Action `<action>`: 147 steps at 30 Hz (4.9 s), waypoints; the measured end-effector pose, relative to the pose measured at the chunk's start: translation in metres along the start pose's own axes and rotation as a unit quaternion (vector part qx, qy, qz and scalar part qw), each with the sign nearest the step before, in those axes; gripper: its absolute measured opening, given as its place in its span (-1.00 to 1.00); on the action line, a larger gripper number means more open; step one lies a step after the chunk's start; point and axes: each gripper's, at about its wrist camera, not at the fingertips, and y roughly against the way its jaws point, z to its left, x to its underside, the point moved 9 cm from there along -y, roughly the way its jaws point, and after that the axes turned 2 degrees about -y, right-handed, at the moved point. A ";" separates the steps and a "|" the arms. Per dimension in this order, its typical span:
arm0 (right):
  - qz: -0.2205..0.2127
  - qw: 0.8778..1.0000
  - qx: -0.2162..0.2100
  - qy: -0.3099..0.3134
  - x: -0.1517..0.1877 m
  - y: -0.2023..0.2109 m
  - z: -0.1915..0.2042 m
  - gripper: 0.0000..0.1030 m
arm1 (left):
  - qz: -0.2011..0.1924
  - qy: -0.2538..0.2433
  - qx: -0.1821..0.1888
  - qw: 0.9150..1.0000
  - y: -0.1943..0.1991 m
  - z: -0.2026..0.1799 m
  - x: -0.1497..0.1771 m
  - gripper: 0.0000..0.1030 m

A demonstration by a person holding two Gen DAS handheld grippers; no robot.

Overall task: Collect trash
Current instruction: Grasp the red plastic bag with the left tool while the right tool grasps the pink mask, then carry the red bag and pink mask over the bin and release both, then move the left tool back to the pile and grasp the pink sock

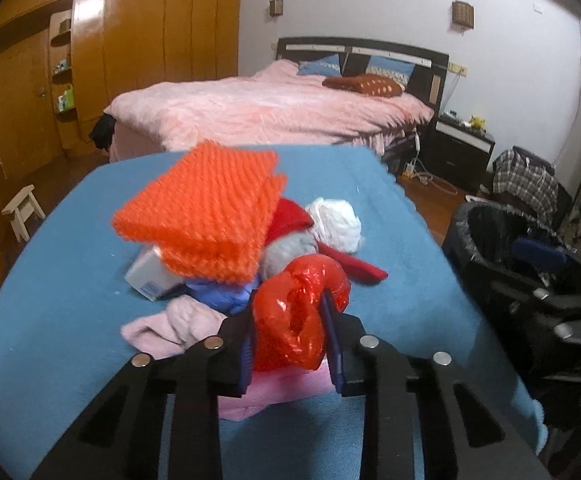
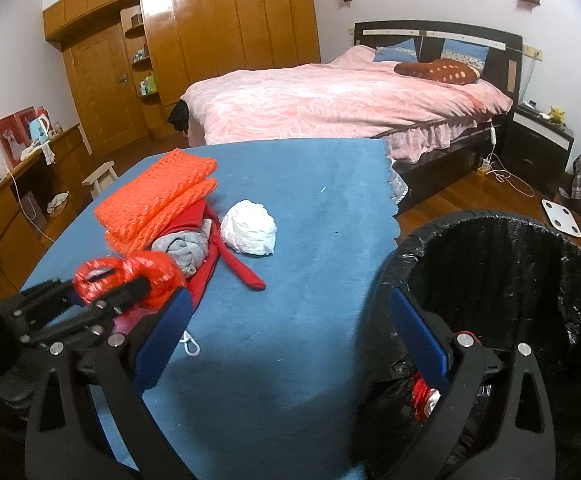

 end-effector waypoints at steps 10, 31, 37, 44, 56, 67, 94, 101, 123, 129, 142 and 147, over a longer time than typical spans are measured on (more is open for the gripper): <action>0.004 1.000 -0.024 0.009 0.005 -0.012 0.035 0.86 | -0.027 0.028 -0.077 0.996 0.028 0.068 0.001 -0.44; 0.085 0.991 -0.077 0.076 0.046 -0.058 0.109 0.36 | 0.000 0.069 -0.106 0.992 0.019 0.123 0.032 -0.44; 0.095 0.986 -0.105 0.091 0.054 -0.054 0.121 -0.33 | -0.001 0.071 -0.106 0.992 0.023 0.123 0.032 -0.44; 0.094 0.984 -0.123 0.089 0.053 -0.044 0.118 -0.82 | -0.007 0.069 -0.102 0.992 0.031 0.116 0.025 -0.44; 0.046 0.991 -0.113 0.058 0.011 -0.003 0.087 -0.84 | -0.027 0.052 -0.075 0.995 0.047 0.077 -0.001 -0.44; -0.010 0.997 -0.069 0.013 -0.027 0.035 0.024 -0.84 | -0.052 0.025 -0.028 0.998 0.046 0.017 -0.039 -0.44; -0.062 0.992 0.090 -0.069 -0.025 0.112 -0.164 -0.84 | -0.066 -0.052 0.111 0.990 0.021 -0.174 -0.077 -0.44; -0.054 0.987 0.120 -0.088 -0.008 0.118 -0.198 -0.84 | -0.057 -0.075 0.137 0.986 0.010 -0.214 -0.073 -0.44; -0.038 0.978 0.169 -0.118 0.024 0.124 -0.236 0.74 | -0.043 -0.072 0.145 0.986 -0.001 -0.224 -0.071 0.50; -0.059 0.977 0.160 -0.131 0.011 0.128 -0.228 0.88 | -0.065 -0.060 0.117 0.989 0.010 -0.190 -0.081 0.77; -0.069 0.988 0.098 -0.097 -0.023 0.090 -0.147 0.89 | -0.070 -0.027 0.011 0.997 0.020 -0.072 -0.071 0.80; -0.066 0.994 0.062 -0.069 -0.035 0.067 -0.101 0.89 | -0.056 -0.017 -0.032 0.998 0.018 -0.023 -0.054 0.80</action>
